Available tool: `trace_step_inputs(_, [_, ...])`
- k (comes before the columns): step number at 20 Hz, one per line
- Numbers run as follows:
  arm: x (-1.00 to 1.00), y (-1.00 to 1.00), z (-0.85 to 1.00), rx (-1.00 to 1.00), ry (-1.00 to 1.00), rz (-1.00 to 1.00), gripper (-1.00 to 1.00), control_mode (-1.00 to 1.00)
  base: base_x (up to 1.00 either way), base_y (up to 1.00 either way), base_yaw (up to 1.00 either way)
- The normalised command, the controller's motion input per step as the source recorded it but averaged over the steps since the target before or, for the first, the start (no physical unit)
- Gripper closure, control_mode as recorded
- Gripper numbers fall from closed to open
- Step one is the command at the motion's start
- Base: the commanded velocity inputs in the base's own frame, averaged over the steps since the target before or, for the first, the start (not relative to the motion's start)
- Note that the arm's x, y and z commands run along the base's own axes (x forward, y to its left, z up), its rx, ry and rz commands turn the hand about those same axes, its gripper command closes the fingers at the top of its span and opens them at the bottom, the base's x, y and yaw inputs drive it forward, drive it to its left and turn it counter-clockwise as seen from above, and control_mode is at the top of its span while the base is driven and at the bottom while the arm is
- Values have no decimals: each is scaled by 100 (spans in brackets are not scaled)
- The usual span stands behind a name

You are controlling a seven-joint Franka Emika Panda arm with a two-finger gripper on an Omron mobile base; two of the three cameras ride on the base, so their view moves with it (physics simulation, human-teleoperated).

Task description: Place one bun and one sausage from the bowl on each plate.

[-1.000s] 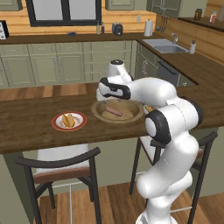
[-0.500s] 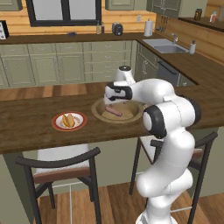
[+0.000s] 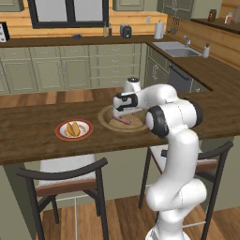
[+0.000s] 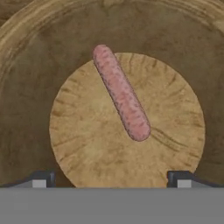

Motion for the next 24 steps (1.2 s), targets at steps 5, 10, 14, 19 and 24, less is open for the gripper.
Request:
trace_step_inputs(5, [34,0,-25,0,2,4,-100,-100,0,0,0])
trace_step_inputs(10, [40,0,-29,0,0,1,-100,-100,0,0,0])
trace_step_inputs(14, [39,0,-29,0,0,1,-100,-100,0,0,0])
trace_step_inputs(19, [38,0,-34,0,0,1,-100,-100,0,0,0])
trace_step_inputs(24, [30,0,-29,0,2,1,-100,-100,0,0,0])
